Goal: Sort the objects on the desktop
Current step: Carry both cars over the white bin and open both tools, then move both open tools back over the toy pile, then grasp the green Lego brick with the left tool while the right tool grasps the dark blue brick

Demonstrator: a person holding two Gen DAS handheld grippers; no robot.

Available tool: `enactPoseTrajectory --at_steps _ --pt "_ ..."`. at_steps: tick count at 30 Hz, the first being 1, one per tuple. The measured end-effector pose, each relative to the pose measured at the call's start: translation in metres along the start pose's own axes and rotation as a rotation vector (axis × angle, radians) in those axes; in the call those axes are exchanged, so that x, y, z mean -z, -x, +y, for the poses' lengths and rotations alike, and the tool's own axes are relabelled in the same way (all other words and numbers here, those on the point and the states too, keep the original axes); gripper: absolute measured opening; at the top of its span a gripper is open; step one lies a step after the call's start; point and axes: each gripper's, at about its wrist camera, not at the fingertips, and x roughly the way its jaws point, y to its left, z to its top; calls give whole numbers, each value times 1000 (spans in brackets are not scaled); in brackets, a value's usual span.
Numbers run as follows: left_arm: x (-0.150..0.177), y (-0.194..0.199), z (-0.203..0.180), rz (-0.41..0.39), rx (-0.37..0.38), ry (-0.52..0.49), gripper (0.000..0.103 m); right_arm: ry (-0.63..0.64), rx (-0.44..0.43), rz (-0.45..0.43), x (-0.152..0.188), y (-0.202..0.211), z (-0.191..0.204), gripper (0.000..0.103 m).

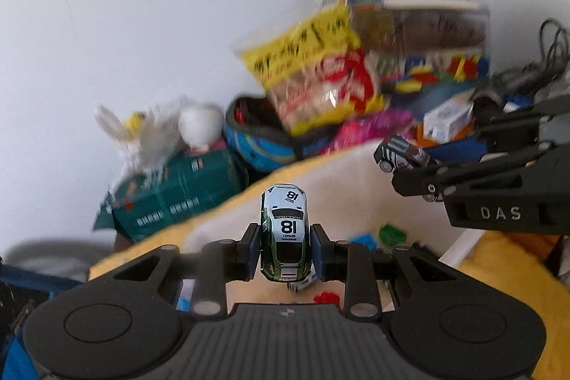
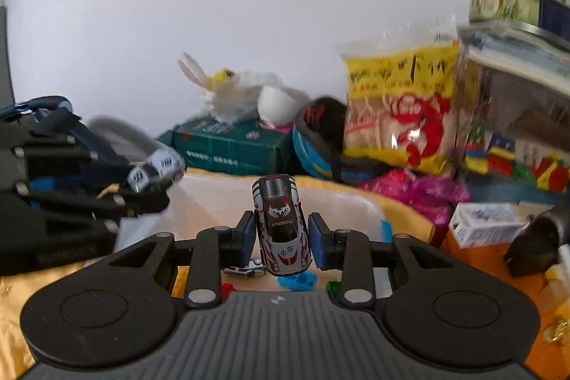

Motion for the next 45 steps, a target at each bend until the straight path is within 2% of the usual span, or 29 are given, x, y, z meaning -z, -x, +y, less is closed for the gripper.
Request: enactPoseTrajectory --at_steps 2,4,6,8,11,12,13,16,23,27,28,35,39,41,42,45 --pt "7 -10 -2 39 -6 -5 36 -3 -1 39 4 -13 1 37" --pt "13 -5 -4 34 11 -1 49 0 -9 72 10 -20 2 40" --pt "18 5 -4 14 23 -3 57 9 -11 55 15 -14 3 43" --pt "21 18 -6 6 24 1 57 5 -2 32 18 -4 1 49" --pt "29 45 -9 -7 65 21 58 -10 -21 9 22 14 0 49" --pt "34 56 -11 -12 82 23 62 -1 -27 3 24 19 0 49" --pt "42 69 -15 -15 101 14 68 12 -37 -3 29 26 0 51" --pt "71 98 -27 -23 114 -44 69 52 -71 -6 47 48 5 59" --pt "152 142 -49 131 136 38 69 99 -148 127 112 75 22 59" --pt "186 157 -70 220 151 61 69 113 -172 223 150 86 32 55" --pt "192 159 -74 230 148 60 69 111 -184 241 156 89 34 51" --pt "211 162 -81 315 24 39 66 145 -244 299 181 99 48 49" --pt "217 156 -64 339 29 152 58 178 -257 290 187 107 59 49" --pt "221 148 -63 366 43 152 37 188 -275 291 187 107 66 49" --pt "223 144 -63 389 53 145 34 189 -285 292 186 106 70 49" --pt "227 148 -60 376 76 167 34 218 -324 275 180 101 89 50"
